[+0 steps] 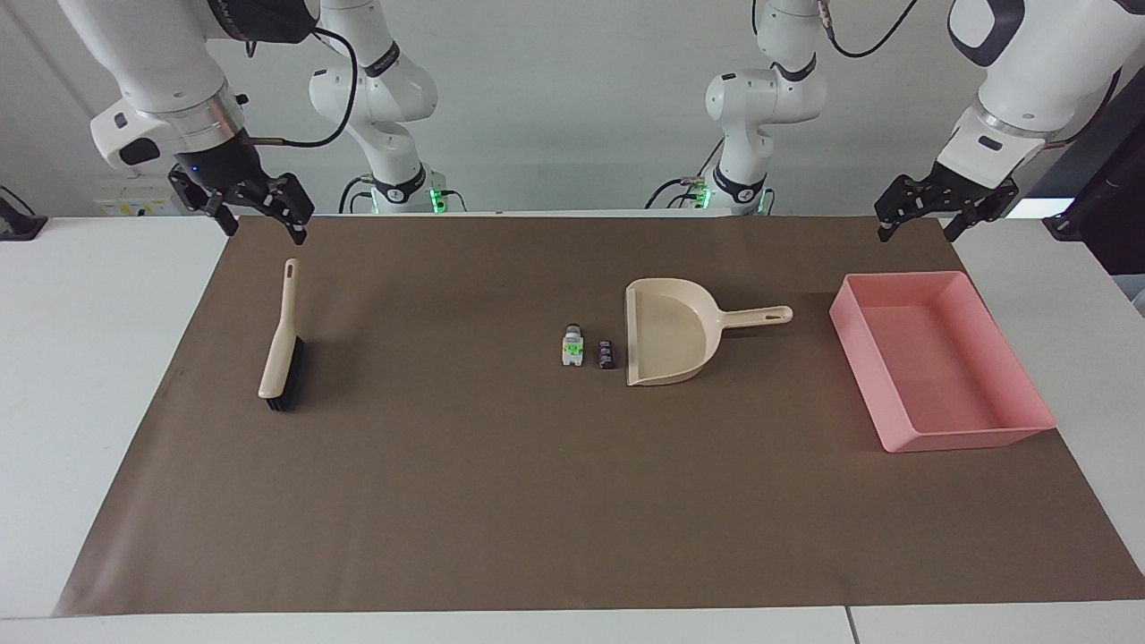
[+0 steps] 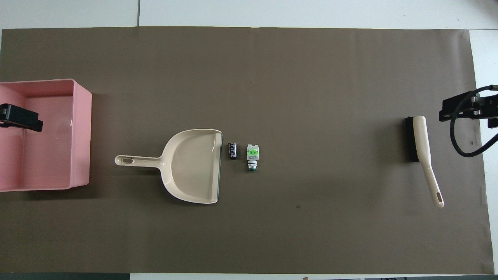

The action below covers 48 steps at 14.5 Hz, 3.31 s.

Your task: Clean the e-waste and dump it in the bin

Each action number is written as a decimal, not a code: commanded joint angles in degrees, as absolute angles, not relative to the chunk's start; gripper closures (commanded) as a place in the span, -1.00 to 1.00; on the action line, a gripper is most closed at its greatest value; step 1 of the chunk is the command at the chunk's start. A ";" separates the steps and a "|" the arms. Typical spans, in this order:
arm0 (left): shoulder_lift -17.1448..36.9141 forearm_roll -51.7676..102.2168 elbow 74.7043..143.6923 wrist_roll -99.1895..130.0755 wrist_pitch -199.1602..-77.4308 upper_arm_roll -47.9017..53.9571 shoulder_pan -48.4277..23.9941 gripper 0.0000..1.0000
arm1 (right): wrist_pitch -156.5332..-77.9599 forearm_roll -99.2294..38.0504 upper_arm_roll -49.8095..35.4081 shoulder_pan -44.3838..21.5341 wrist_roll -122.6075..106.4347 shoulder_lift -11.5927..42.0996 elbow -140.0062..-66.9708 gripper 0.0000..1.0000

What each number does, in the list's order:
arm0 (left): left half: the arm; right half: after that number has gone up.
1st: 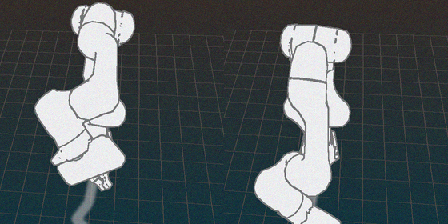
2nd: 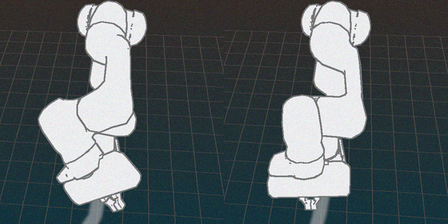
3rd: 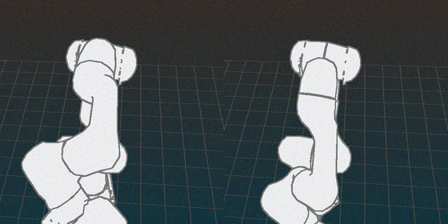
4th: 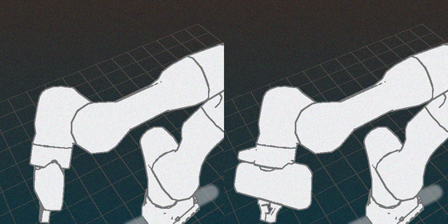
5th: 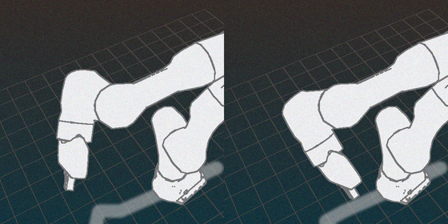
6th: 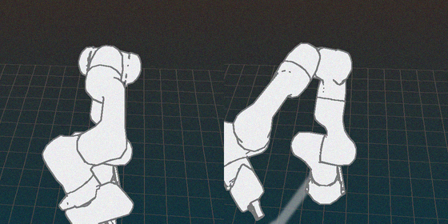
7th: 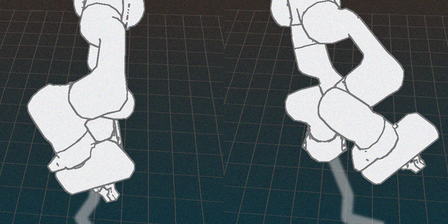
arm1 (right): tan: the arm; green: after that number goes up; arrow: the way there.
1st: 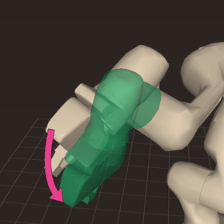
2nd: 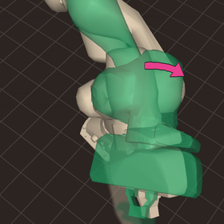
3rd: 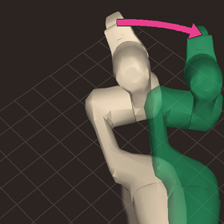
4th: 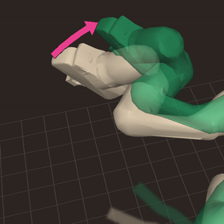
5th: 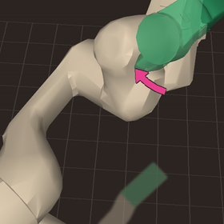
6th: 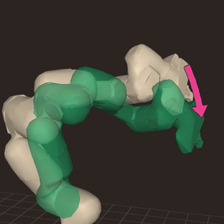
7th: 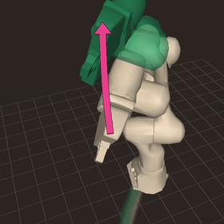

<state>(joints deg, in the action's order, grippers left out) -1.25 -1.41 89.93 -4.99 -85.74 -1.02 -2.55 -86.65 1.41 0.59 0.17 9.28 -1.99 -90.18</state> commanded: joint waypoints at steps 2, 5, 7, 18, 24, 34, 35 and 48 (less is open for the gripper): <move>-2.02 -1.41 90.97 -4.83 -86.66 -1.05 -2.81 -0.99 | -87.35 1.32 0.44 0.70 8.62 -3.77 -93.76 -0.99; -2.02 -1.23 91.14 -5.27 -86.84 -0.97 -2.90 -0.99 | -90.16 1.32 0.53 1.23 8.01 -4.92 -96.85 -0.99; -2.46 -1.14 92.02 -9.46 -87.97 -0.79 -2.99 -0.99 | -91.58 1.32 0.53 3.86 6.34 -7.19 -101.57 -0.99; -8.34 -1.84 106.07 -65.80 -91.31 -0.62 -10.19 -0.97 | -124.07 1.32 0.62 13.88 -4.39 -11.70 -138.76 -0.99; -10.11 -11.66 119.25 -64.43 -102.20 0.17 -17.48 -0.93 | -130.17 1.32 0.62 15.73 -7.03 -9.32 -143.09 -0.99; -2.02 -27.76 130.15 -44.91 -116.00 0.35 -28.30 -0.76 | -130.08 1.32 0.70 15.82 -11.60 -9.23 -143.09 -0.27; -1.76 -28.30 131.38 -43.52 -117.76 0.35 -28.39 -0.76 | -129.99 1.32 0.70 15.82 -11.60 -9.23 -143.09 -0.14; 0.62 -31.73 131.31 -40.08 -119.53 0.35 -30.50 0.80 | -113.84 1.49 0.09 7.06 -6.53 -8.17 -130.88 1.00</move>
